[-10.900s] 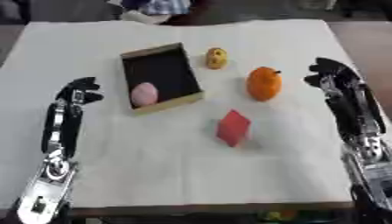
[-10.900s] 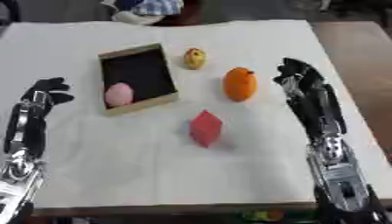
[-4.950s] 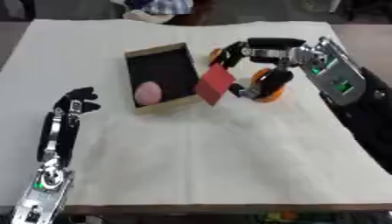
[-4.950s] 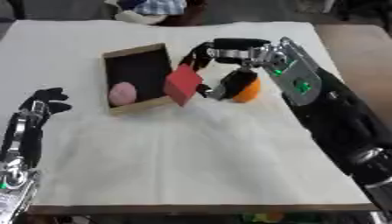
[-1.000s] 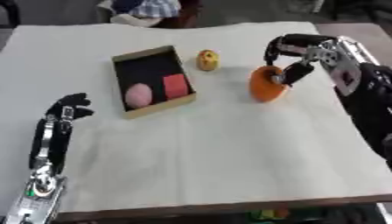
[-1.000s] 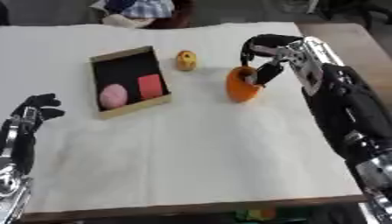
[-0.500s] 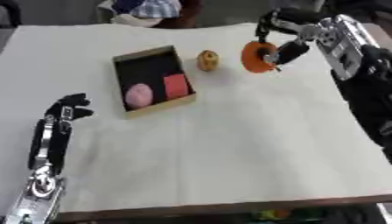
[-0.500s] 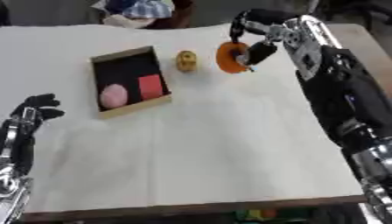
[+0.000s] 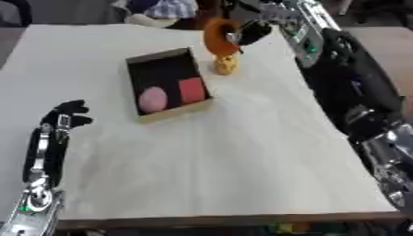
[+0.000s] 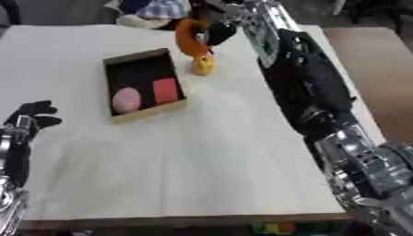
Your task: Pick up objects on the table and place them in the box.
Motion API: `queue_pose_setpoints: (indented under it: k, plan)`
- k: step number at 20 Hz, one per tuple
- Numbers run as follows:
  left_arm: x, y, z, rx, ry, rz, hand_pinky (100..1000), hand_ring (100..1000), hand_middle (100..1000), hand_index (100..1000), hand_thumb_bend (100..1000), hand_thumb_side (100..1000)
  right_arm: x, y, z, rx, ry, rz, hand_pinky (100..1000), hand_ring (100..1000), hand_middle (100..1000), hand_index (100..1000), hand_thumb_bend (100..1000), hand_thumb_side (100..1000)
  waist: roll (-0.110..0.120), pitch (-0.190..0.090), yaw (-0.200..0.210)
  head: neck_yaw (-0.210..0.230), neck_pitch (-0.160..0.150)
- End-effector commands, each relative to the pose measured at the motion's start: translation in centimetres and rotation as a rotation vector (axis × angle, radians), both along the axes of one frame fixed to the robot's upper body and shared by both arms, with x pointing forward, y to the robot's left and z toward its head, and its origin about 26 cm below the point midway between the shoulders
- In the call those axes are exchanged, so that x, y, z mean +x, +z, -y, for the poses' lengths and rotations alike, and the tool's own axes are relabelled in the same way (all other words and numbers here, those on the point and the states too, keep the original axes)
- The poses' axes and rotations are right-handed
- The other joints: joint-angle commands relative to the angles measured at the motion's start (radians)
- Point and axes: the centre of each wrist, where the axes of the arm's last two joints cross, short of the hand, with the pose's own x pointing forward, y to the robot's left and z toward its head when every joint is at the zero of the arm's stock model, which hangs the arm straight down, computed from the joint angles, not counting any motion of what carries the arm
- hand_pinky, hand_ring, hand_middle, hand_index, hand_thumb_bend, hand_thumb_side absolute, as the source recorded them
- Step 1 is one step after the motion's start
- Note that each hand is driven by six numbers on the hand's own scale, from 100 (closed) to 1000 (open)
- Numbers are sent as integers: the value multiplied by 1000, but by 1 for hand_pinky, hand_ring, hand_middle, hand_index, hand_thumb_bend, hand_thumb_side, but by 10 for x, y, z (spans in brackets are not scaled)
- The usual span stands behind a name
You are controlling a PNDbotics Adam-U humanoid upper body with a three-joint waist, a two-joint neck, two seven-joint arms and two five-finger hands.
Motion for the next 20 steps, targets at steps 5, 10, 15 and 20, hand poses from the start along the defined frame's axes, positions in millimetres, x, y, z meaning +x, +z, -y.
queue_pose_setpoints:
  k: [5, 10, 15, 20]
  plan:
    - [4, 11, 6, 8, -43, 33, 758, 612, 630, 763, 100, 943, -7, -12, -45, 17, -3, 61, 812, 765, 741, 470, 100, 162, 9, -8, 26, -36, -2]
    - [4, 11, 7, 6, -51, 29, 758, 611, 630, 763, 100, 944, -14, -34, -62, -15, -2, 46, 818, 781, 773, 737, 100, 332, 12, -5, 35, -48, -2]
    - [4, 11, 7, 5, -50, 30, 758, 611, 630, 763, 100, 944, -15, -42, -64, -37, 3, 27, 824, 792, 788, 856, 153, 566, 13, -5, 30, -45, -2]
    - [4, 10, 6, 6, -42, 28, 758, 611, 629, 763, 100, 944, -7, -25, -43, -2, -72, 65, 825, 792, 790, 876, 130, 507, 12, -6, 21, -41, -2]
